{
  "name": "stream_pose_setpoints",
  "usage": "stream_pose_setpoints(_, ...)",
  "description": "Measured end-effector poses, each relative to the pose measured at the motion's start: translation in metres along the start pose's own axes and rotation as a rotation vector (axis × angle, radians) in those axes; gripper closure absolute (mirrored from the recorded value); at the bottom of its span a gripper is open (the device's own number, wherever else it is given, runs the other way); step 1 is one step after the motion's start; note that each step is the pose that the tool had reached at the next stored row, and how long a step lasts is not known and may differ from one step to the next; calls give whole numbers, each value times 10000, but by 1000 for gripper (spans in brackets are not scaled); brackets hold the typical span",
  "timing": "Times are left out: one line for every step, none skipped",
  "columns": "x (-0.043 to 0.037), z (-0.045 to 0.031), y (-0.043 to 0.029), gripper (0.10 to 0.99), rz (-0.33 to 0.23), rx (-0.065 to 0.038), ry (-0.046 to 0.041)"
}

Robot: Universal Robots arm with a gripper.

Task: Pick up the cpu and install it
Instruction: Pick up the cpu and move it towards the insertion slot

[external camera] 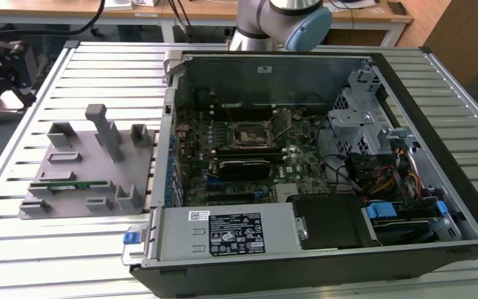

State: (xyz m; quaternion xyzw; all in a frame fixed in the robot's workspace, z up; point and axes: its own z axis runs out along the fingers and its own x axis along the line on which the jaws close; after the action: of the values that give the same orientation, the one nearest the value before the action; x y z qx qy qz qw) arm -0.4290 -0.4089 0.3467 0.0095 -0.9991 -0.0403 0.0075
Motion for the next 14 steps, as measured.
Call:
stream_pose_setpoints(0, -16, 2, 553, 6, 0, 0)
stream_pose_setpoints(0, -32, 4, 553, 14, 0, -1)
stream_pose_setpoints(0, -48, 6, 553, 21, 0, -1)
stream_pose_setpoints(1, -63, 8, 553, 29, 0, -2)
stream_pose_setpoints(1, -79, 10, 553, 37, -1, -3)
stream_pose_setpoints(1, -93, 12, 553, 43, -1, -4)
stream_pose_setpoints(1, -107, 14, 553, 50, -1, -4)
stream_pose_setpoints(1, -120, 15, 553, 57, -1, -5)
stream_pose_setpoints(2, -133, 17, 553, 63, -1, -5)
stream_pose_setpoints(2, -146, 18, 553, 68, -1, -6)
stream_pose_setpoints(2, -162, 20, 553, 75, -1, -6)
stream_pose_setpoints(2, -178, 22, 553, 81, -1, -6)
stream_pose_setpoints(3, -192, 25, 553, 87, -1, -7)
stream_pose_setpoints(3, -207, 27, 553, 93, -1, -7)
